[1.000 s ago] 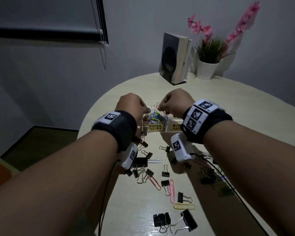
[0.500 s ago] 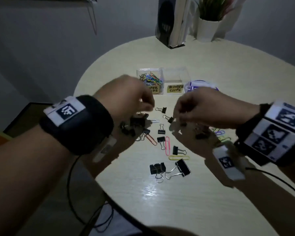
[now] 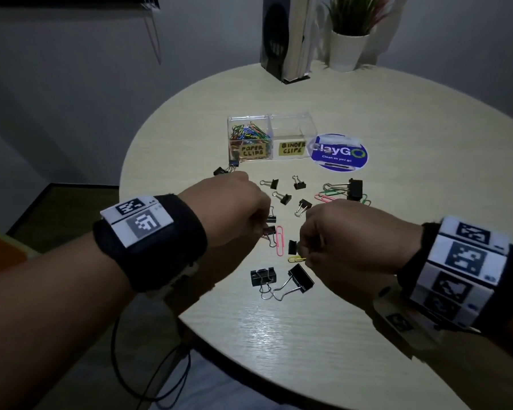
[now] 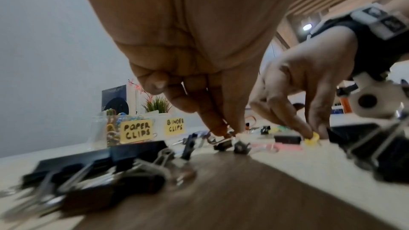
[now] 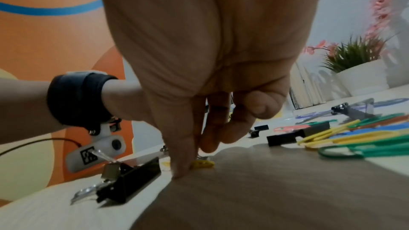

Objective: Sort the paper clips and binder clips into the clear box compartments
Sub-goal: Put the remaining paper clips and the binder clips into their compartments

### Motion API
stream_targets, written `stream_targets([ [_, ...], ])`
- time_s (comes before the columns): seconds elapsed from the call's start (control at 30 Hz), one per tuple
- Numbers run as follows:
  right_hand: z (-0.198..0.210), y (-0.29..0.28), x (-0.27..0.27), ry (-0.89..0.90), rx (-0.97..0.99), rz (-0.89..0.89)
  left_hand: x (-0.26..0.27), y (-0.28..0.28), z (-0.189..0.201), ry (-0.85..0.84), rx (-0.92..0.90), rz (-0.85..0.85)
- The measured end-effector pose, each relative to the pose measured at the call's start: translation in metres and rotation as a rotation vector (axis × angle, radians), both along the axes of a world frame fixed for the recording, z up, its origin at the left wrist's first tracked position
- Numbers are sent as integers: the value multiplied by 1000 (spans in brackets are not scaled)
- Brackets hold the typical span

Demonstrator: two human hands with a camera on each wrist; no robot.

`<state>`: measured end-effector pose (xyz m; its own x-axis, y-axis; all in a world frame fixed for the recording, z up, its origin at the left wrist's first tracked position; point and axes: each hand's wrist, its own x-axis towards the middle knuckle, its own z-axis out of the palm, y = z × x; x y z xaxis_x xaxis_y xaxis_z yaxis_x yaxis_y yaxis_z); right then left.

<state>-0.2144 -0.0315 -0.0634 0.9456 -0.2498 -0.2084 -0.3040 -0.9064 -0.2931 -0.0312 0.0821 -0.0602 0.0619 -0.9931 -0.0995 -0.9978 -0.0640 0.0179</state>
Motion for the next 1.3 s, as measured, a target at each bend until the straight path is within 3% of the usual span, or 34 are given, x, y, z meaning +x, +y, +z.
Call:
stream_targets([
  [0.07, 0, 0, -1, -2, -12, 14, -11, 1, 4, 118, -105, 75],
  [0.13, 3, -1, -4, 8, -10, 24, -23, -4, 4, 162, -83, 56],
  [0.3, 5, 0, -10, 10, -8, 23, -24, -16, -2, 15, 104, -104],
  [0.43, 4, -3, -14, 10, -20, 14, -24, -16, -2, -34, 98, -134],
  [0.6, 21, -26, -16, 25, 103, -129, -21, -22, -1, 49, 106, -129],
  [0.73, 32, -72, 0, -122, -61, -268, -12, -20, 9, 263, -56, 91],
  [0.87, 14, -79, 24, 31, -195, -219, 19, -38, 33, 386, -242, 280],
  [0.97, 6, -78, 30, 68, -259, -185, 54, -53, 40, 383, -398, 428],
  [1.13, 5, -76, 34, 80, -179, -246, 97, -81, 37, 424, -476, 587],
  [1.3, 6, -76, 38, 139, -247, -213, 108, -99, 24, 480, -492, 657],
])
